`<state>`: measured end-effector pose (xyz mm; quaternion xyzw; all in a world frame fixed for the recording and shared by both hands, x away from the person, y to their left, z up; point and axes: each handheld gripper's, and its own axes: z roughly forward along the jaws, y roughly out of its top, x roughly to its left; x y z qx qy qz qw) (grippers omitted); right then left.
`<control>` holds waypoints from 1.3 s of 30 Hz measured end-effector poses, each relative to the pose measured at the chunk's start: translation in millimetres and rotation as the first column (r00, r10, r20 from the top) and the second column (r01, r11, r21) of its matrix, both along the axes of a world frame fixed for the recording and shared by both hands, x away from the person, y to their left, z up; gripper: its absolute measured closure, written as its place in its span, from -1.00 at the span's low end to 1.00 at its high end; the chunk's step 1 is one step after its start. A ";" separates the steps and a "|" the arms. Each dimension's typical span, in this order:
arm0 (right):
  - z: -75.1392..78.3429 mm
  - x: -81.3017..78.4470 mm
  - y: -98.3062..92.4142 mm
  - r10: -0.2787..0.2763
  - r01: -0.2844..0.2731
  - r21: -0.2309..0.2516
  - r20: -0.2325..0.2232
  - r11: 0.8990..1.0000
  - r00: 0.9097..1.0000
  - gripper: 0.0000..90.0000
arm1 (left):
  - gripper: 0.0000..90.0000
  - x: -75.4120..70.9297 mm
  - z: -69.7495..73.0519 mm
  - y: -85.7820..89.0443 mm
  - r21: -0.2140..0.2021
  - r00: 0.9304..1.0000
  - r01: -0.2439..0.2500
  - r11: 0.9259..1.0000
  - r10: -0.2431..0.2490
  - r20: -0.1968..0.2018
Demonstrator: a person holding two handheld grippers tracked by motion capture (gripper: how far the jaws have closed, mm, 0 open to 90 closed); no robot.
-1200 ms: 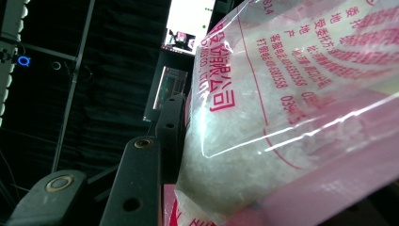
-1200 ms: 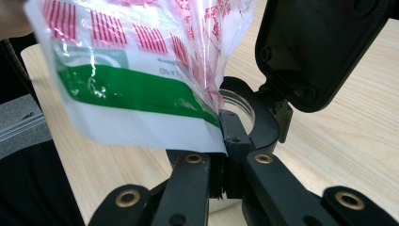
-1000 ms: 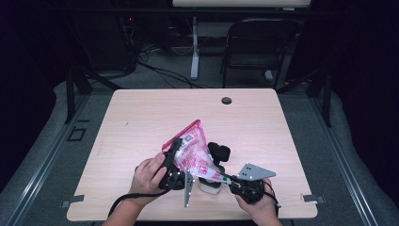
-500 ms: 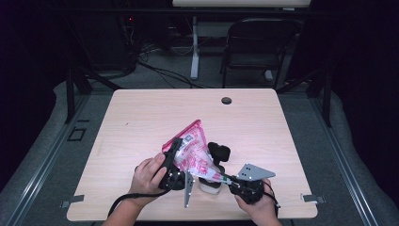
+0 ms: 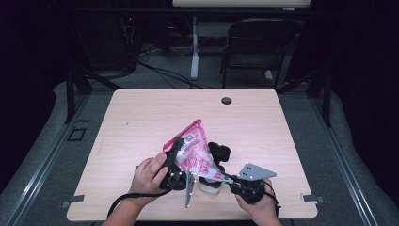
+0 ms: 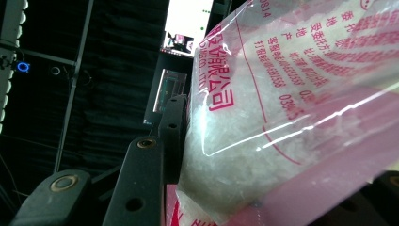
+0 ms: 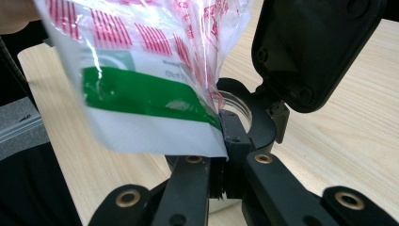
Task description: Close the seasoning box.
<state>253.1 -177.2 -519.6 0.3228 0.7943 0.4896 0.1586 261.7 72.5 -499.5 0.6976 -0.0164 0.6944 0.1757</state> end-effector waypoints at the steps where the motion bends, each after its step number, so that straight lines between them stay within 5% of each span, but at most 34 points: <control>1: -0.1 -0.1 0.2 0.001 -0.001 0.001 0.001 1.000 1.000 0.99 | 0.43 0.2 0.5 -0.1 0.004 1.000 0.003 1.000 -0.003 0.007; 23: 2.2 -0.9 0.0 0.007 -0.007 0.002 0.005 1.000 1.000 1.00 | 0.46 2.2 5.3 0.5 0.077 1.000 0.020 0.997 -0.020 0.001; 24: 4.6 -2.6 -1.0 -0.023 0.023 -0.050 -0.001 0.998 1.000 1.00 | 0.46 2.2 5.2 0.7 0.077 1.000 0.020 0.997 -0.020 -0.002; 25: 2.4 -0.9 -0.2 0.006 -0.006 -0.002 0.004 1.000 1.000 1.00 | 0.46 2.1 5.0 0.9 0.079 1.000 0.019 0.997 -0.019 -0.002; 33: 2.2 -0.8 0.5 0.008 -0.008 -0.004 0.003 1.000 1.000 1.00 | 0.47 2.7 5.7 1.7 0.086 1.000 0.019 0.996 -0.018 -0.020; 35: 6.9 -2.0 -3.4 0.029 -0.032 -0.065 -0.044 0.997 0.999 1.00 | 0.47 2.8 7.0 1.6 0.092 1.000 0.021 0.996 -0.019 -0.024; 39: 6.5 -2.0 -3.1 0.031 -0.034 -0.058 -0.040 0.998 0.999 1.00 | 0.47 3.3 8.8 0.8 0.109 0.999 0.022 0.994 -0.019 -0.026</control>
